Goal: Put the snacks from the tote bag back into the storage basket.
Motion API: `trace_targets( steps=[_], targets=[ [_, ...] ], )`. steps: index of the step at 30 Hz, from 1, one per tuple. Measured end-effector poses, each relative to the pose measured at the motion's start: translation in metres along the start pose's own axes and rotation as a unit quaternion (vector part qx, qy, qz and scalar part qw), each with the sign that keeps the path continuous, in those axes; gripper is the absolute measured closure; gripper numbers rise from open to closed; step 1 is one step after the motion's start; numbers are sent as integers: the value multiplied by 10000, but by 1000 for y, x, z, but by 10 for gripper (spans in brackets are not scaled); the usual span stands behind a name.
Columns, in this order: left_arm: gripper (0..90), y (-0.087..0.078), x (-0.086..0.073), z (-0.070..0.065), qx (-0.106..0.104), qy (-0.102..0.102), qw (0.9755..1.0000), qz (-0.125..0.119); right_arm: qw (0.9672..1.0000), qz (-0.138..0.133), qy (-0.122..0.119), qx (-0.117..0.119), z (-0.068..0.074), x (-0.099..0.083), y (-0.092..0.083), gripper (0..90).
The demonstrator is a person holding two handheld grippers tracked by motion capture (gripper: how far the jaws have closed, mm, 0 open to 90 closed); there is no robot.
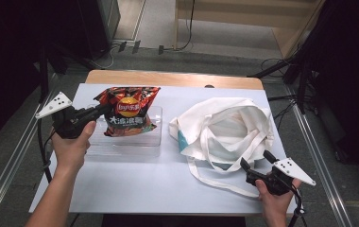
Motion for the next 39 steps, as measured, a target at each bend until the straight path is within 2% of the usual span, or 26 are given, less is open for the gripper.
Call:
trace_targets(
  steps=[8,10,11,12,13,15,16,18,19,21,23,25,29,31,33,36,39],
  targets=[
    [900,14,-29,15,-7,-136,9993,346,10000,8,4,-16,0,-1,0,95],
    [871,17,-33,22,239,-222,9987,391,10000,18,9,-25,0,-1,0,95],
    [782,18,-34,25,330,-369,9981,369,10000,19,11,-24,0,-1,0,95],
    [672,18,-37,28,472,-467,9967,460,10000,21,18,-20,0,-1,1,95],
    [567,19,-40,30,603,-496,9956,521,10000,27,9,-13,1,-1,1,95],
    [436,19,-52,31,806,-608,9927,654,10000,39,-14,-11,1,-2,0,95],
    [411,19,-58,31,926,-661,9910,706,10000,41,-20,-14,1,-2,0,95],
    [424,19,-68,27,896,-707,9909,709,10000,34,-22,-27,0,-2,0,95],
    [476,20,-71,26,908,-708,9907,722,10000,35,0,-30,0,-2,0,95],
    [604,22,-75,29,1117,-688,9884,764,10000,46,17,-39,-1,-2,0,95],
    [730,23,-75,33,1163,-826,9871,721,10000,59,6,-39,0,-3,1,95],
    [811,24,-74,36,1269,-850,9856,727,10000,49,-22,-42,1,-3,1,96],
    [895,27,-73,38,1308,-819,9852,745,10000,69,-11,-49,0,-4,1,96],
    [894,26,-73,37,1315,-778,9856,729,10000,69,-2,-64,-1,-4,1,96],
    [853,23,-73,35,1322,-742,9864,636,10000,65,-5,-62,-2,-4,1,96],
    [734,19,-73,31,1357,-598,9873,564,10000,60,-12,-68,-2,-4,1,96],
    [542,13,-71,25,1375,-414,9885,477,10000,61,-18,-70,-2,-4,1,96]
  ],
)
Point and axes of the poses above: each handheld gripper's, and its own axes: y roughly forward along the jaws, x roughly out of its top, z roughly to its left, the point moved 8 cm from there along y, roughly forward along the jaws, and after that the axes turned 2 degrees about -y, right-handed, at the moved point
